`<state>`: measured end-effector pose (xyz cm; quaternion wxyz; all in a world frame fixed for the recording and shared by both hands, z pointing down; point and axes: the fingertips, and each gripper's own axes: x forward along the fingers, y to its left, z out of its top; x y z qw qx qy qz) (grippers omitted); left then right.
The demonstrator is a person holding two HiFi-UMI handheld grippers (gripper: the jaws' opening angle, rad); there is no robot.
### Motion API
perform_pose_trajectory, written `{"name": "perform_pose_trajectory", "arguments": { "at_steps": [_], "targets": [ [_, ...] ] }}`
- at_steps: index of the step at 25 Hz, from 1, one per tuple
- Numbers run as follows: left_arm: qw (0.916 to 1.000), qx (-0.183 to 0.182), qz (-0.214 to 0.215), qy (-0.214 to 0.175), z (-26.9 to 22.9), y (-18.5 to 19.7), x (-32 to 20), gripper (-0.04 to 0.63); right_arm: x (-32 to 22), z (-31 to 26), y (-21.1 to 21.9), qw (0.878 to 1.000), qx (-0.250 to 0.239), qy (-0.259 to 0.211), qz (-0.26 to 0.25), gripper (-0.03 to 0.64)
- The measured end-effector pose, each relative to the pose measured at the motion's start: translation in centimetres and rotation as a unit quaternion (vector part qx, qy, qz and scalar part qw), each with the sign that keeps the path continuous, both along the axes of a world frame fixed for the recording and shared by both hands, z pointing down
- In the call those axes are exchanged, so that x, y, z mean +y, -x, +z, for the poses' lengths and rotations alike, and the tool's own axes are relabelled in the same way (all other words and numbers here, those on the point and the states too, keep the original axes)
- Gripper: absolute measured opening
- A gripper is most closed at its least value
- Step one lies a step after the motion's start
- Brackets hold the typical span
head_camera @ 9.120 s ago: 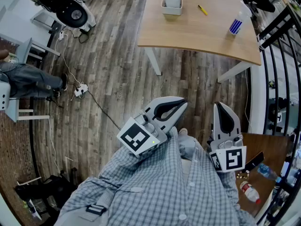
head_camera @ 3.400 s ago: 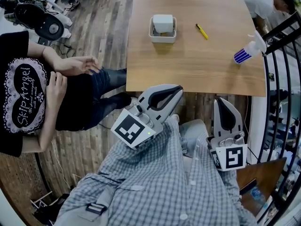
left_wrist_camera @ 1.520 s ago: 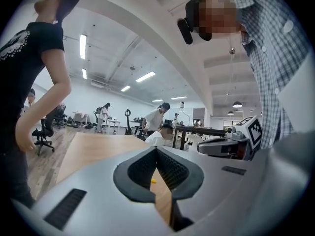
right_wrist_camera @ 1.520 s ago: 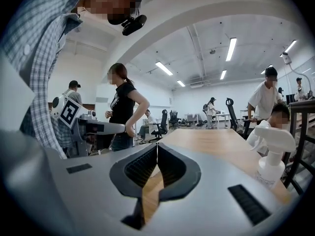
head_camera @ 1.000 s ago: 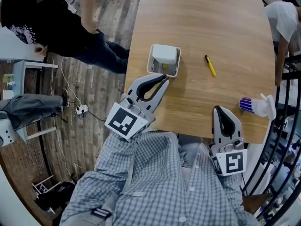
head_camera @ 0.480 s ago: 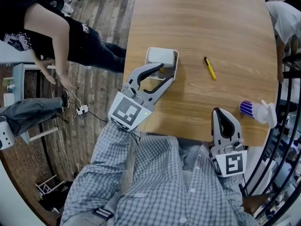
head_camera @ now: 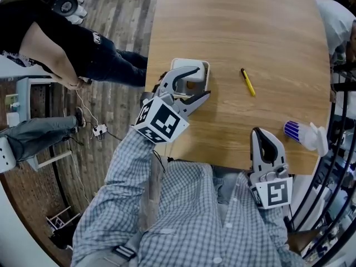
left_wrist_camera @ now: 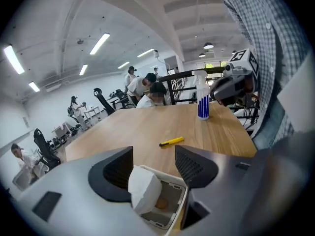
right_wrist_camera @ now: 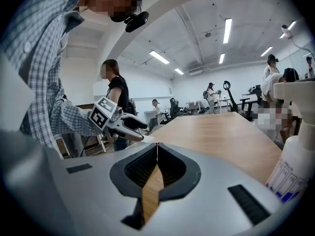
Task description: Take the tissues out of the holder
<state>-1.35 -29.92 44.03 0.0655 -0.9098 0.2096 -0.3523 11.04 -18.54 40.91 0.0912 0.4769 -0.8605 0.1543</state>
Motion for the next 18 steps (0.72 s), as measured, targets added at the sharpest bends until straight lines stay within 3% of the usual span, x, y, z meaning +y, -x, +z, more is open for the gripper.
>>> {"name": "perform_pose_trajectory", "arguments": {
  "at_steps": [8, 14, 18],
  "targets": [
    [0.9886, -0.136, 0.065, 0.009, 4.2, 0.8, -1.2, 0.301, -0.3, 0.9, -0.4, 1.0, -0.003, 0.011, 0.0, 0.012],
    [0.97, -0.224, 0.094, -0.008, 6.0, 1.8, -2.5, 0.318, -0.2, 1.3, -0.8, 1.0, -0.002, 0.02, 0.003, 0.012],
    [0.96, -0.259, 0.105, -0.01, 7.0, 2.0, -3.2, 0.324, -0.2, 1.5, -1.3, 1.0, -0.005, 0.021, 0.006, 0.012]
  ]
}}
